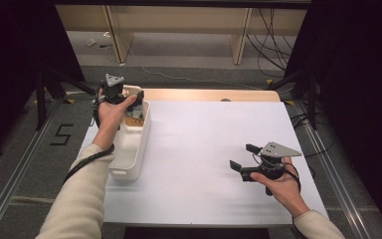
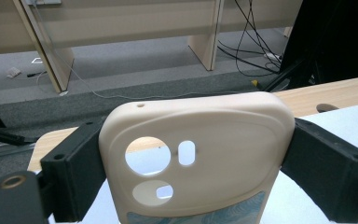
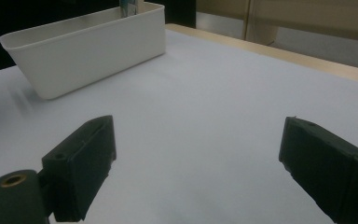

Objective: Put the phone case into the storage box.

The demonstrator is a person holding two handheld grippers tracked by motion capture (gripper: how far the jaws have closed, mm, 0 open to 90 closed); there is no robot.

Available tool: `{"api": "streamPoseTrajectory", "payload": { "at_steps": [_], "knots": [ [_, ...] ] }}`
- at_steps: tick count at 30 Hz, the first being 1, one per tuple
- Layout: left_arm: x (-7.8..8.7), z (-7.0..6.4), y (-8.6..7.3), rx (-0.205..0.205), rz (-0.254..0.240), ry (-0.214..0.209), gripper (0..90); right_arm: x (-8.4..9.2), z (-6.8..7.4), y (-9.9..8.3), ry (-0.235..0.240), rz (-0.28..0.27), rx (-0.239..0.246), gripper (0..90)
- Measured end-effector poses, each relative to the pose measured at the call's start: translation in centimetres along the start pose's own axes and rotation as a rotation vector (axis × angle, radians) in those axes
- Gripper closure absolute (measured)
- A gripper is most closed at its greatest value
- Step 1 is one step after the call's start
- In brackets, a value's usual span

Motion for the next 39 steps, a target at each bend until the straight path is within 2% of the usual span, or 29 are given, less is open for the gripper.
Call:
{"api": "streamPoseTrajectory", "payload": {
  "at_steps": [9,39],
  "knots": [
    [-0.3,0.3,-0.1,0.010,0.010,0.005,10.9,0.0,-0.1,0.0,0.000,0.002,-0.001,11.7],
    [-1.6,-0.2,0.1,-0.003,0.034,0.007,10.8,0.0,0.0,-0.1,0.003,0.007,0.003,11.7]
  ]
}}
Point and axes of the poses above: each handheld gripper's, and its own axes: x roughly backward along the jaws, y roughly out of its top, z roughly to its left, the point moved 4 cm from there along -x, roughly forward along the jaws, and after that the axes turned 11 degrees about x, right-handed, at the moved point
